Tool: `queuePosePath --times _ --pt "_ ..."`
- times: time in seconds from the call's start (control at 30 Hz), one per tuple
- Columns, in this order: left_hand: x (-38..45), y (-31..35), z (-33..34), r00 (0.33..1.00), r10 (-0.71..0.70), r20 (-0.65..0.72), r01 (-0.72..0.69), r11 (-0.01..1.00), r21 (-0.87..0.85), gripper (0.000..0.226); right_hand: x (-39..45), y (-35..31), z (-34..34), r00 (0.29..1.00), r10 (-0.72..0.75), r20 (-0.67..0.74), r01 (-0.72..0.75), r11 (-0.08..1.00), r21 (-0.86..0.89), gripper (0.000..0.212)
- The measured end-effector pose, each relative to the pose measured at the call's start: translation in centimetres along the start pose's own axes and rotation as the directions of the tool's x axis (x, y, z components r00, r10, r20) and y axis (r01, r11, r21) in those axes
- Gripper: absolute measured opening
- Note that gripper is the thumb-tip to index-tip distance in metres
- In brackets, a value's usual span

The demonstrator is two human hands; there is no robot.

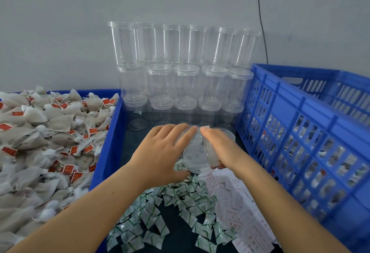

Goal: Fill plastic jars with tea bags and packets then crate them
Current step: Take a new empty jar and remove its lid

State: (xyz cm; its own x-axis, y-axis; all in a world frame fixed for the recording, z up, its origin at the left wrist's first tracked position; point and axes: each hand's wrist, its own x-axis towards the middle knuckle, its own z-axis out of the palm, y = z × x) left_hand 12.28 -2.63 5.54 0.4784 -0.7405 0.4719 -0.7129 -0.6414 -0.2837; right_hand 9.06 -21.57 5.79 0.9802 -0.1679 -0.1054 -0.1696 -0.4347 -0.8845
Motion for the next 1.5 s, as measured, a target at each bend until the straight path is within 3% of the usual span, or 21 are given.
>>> queuePosePath --times 0.1,0.2,0.37,0.5,0.6,0.8,0.97,1.1,1.2,1.33,1.43,1.5 --pt "0.3 0.3 0.0 1.000 0.017 -0.021 -0.015 0.996 0.084 0.105 0.0 -0.4 0.0 0.998 0.052 0.028 -0.053 0.999 0.010 0.059" --pt "0.2 0.5 0.1 0.999 -0.024 0.026 0.023 1.000 0.010 0.099 -0.2 -0.2 0.0 0.998 -0.043 0.036 0.044 0.999 -0.015 0.056" --pt "-0.1 0.0 0.7 0.991 -0.053 0.124 0.084 0.964 -0.254 0.103 -0.5 0.2 -0.7 0.977 -0.201 0.077 0.209 0.969 -0.130 0.070" --pt "-0.3 -0.4 0.6 0.965 -0.020 0.263 0.155 0.849 -0.505 0.108 -0.9 0.0 -1.9 0.934 -0.263 0.244 0.301 0.944 -0.134 0.056" --pt "-0.5 -0.9 0.6 0.919 0.013 0.394 0.290 0.653 -0.699 0.101 -1.0 0.2 -2.8 0.899 -0.275 0.340 0.321 0.943 -0.085 0.063" --pt "-0.1 -1.2 0.1 0.828 0.169 0.534 0.530 0.072 -0.845 0.092 -0.8 0.6 -3.5 0.811 -0.417 0.410 0.370 0.909 0.193 0.068" --pt "0.0 -1.6 -0.3 0.785 0.292 0.547 0.602 -0.153 -0.783 0.081 -0.3 0.9 -3.2 0.745 -0.530 0.404 0.344 0.825 0.448 0.068" --pt "-0.2 -2.0 -0.1 0.770 0.342 0.538 0.630 -0.278 -0.725 0.111 0.3 1.4 -3.1 0.750 -0.566 0.343 0.287 0.745 0.603 0.071" --pt "-0.2 -2.0 -0.1 0.793 0.285 0.538 0.607 -0.314 -0.730 0.118 0.9 1.6 -3.2 0.794 -0.557 0.243 0.277 0.688 0.671 0.077" --pt "-0.1 -2.1 0.1 0.836 0.073 0.544 0.526 -0.389 -0.756 0.103 1.9 1.4 -4.1 0.894 -0.447 -0.020 0.326 0.619 0.715 0.064" --pt "0.0 -2.4 0.2 0.835 -0.146 0.531 0.463 -0.336 -0.820 0.083 3.2 1.8 -4.1 0.916 -0.313 -0.252 0.394 0.576 0.716 0.046" --pt "0.0 -2.8 0.5 0.806 -0.296 0.513 0.436 -0.291 -0.852 0.091 4.3 2.6 -4.0 0.903 -0.212 -0.373 0.415 0.651 0.635 0.038"
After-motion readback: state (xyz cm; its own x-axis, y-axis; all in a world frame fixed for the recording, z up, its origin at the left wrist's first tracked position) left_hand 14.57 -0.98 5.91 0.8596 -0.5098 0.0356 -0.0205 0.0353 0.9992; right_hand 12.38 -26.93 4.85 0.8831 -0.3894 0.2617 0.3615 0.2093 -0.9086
